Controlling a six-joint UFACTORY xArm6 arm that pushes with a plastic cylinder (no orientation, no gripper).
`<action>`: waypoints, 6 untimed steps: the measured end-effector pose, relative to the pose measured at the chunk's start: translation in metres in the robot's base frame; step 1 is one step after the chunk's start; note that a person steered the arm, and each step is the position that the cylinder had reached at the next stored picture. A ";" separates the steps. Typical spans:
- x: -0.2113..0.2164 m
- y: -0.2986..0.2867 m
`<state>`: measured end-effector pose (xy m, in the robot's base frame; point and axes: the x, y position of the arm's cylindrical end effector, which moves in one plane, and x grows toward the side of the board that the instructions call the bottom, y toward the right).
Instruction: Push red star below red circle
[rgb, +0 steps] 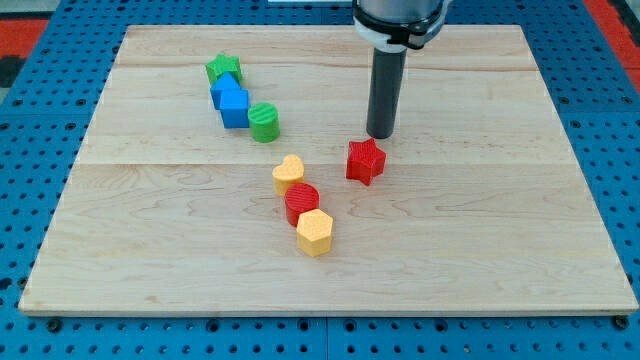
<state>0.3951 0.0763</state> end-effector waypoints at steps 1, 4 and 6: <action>0.046 0.001; 0.042 -0.035; 0.042 -0.073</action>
